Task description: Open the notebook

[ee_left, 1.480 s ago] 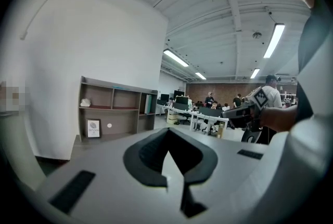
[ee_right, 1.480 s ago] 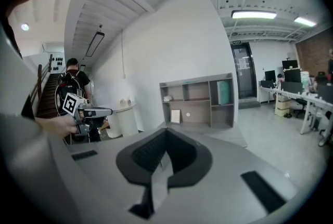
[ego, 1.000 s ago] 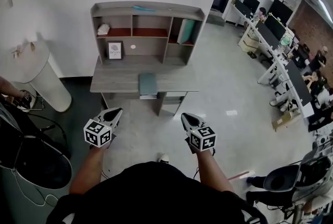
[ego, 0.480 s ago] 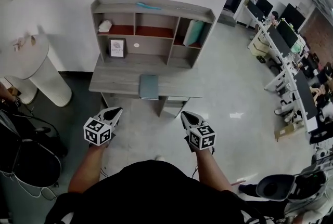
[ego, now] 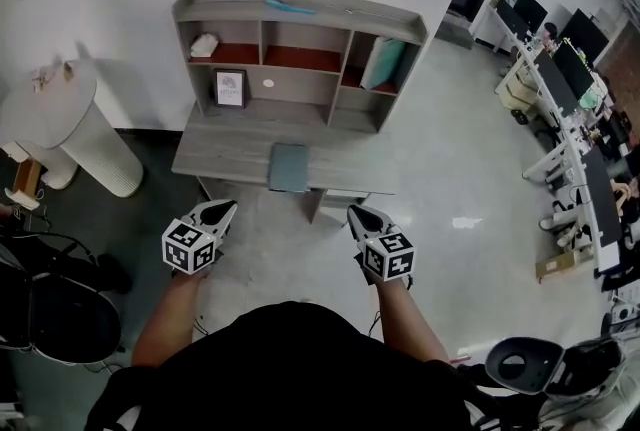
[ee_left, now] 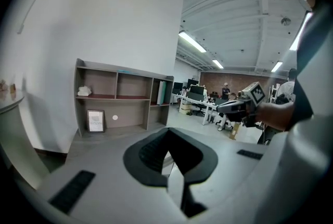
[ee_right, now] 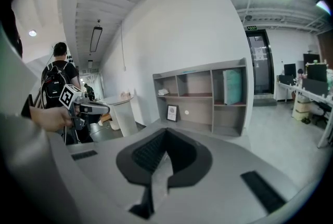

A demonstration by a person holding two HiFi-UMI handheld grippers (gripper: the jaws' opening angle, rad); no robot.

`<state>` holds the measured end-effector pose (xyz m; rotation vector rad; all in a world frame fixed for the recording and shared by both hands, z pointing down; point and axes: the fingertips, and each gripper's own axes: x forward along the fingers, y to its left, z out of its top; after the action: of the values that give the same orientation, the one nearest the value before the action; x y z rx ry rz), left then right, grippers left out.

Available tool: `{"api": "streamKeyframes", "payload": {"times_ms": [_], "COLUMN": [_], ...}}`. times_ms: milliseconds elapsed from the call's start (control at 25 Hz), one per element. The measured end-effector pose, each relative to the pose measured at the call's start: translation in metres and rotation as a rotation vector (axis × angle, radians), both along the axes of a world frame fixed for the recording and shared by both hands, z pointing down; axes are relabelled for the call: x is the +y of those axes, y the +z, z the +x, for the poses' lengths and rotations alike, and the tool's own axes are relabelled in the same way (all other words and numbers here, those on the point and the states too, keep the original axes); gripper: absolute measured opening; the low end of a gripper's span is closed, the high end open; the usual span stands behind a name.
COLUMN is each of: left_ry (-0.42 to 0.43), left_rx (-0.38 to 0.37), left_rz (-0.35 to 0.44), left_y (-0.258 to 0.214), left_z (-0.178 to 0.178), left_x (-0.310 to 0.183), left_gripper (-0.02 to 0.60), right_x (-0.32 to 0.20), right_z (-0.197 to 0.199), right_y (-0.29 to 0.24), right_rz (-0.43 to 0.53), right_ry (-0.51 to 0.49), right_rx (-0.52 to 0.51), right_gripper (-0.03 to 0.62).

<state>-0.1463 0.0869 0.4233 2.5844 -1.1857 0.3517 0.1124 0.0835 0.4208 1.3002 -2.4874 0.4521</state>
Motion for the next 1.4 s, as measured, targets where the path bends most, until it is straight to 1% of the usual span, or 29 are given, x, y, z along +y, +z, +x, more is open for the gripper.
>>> {"api": "streamKeyframes", "payload": {"times_ms": [240, 560, 920, 1120, 1280, 1400], "left_ry": [-0.019, -0.053, -0.094, -0.098, -0.081, -0.077], "left_rx": [-0.006, -0.029, -0.05, -0.051, -0.051, -0.05], "left_rz": [-0.009, -0.024, -0.005, -0.021, -0.025, -0.031], "left_y": [0.003, 0.005, 0.0, 0.008, 0.01, 0.01], "left_z": [0.021, 0.043, 0.055, 0.064, 0.076, 0.078], "left_x": [-0.015, -0.021, -0.036, -0.042, -0.045, -0.047], "left_gripper": [0.009, 0.009, 0.009, 0.009, 0.009, 0.009], "right_x": [-0.021, -0.043, -0.065, -0.074, -0.076, -0.077], "right_z": [0.021, 0.044, 0.054, 0.057, 0.065, 0.066], "right_y": [0.008, 0.017, 0.026, 0.029, 0.031, 0.034], "right_rz": [-0.009, -0.021, -0.019, -0.026, -0.03, -0.043], "right_ry": [-0.021, -0.053, -0.101, -0.109, -0.102, -0.098], "right_rx": [-0.004, -0.015, -0.026, -0.005, 0.0, -0.004], "right_gripper": [0.002, 0.002, 0.002, 0.002, 0.002, 0.002]}}
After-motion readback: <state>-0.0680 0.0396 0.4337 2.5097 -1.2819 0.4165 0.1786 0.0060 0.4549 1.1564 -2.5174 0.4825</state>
